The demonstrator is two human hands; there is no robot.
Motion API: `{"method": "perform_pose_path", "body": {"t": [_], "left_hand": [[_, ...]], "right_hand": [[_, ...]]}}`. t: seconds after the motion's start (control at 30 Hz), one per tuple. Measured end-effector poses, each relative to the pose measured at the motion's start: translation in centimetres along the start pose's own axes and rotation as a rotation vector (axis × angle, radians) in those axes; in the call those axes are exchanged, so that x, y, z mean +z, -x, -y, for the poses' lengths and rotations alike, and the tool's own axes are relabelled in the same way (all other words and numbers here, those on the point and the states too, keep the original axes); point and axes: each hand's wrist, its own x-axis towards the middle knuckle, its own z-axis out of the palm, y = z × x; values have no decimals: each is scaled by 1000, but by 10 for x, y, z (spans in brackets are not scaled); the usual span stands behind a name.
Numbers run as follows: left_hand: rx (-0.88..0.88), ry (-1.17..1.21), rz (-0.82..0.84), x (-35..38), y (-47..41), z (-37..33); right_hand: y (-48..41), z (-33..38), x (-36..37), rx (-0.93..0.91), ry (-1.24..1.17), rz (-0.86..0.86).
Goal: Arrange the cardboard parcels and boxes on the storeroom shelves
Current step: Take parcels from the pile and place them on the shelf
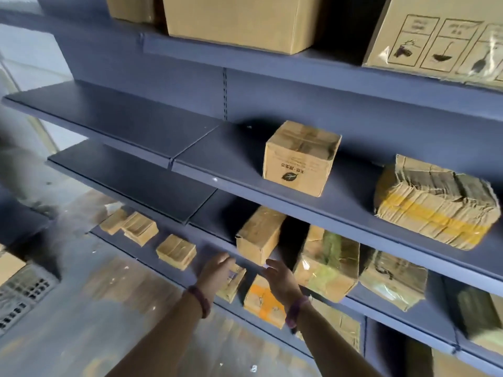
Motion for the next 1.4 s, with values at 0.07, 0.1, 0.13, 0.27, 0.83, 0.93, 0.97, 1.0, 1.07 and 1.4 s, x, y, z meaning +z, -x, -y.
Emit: {"method": "perform_pose_path", "body": {"t": [0.07,0.1,0.13,0.27,0.83,0.93,0.97,1.0,1.07,1.4], "left_hand": [[25,-22,65,0,-13,1],[31,-18,98,0,-20,3],[19,-27,119,0,-27,4],[-19,-111,95,1,-61,6],[90,-146,210,22,-178,11],[77,-163,276,24,-183,16],[63,-171,296,23,-181,17],[62,-170,306,23,-181,18],[53,-162,326,19,-179,22],[229,-147,352,-34,-138,18]], "right_hand": [[-8,-7,4,30,-15,-10],[-13,-12,6,68,-28,-3],[-14,-12,8,75,-25,-10],[-42,-29,17,110,-35,-41],[-131,-52,35,136,-212,-47],[-136,-54,50,76,-253,-67],[-136,-53,55,67,-284,-75],[-135,-52,59,60,-316,-84],[-131,-47,66,33,-363,-100],[-80,-14,90,-104,-348,-274]]}}
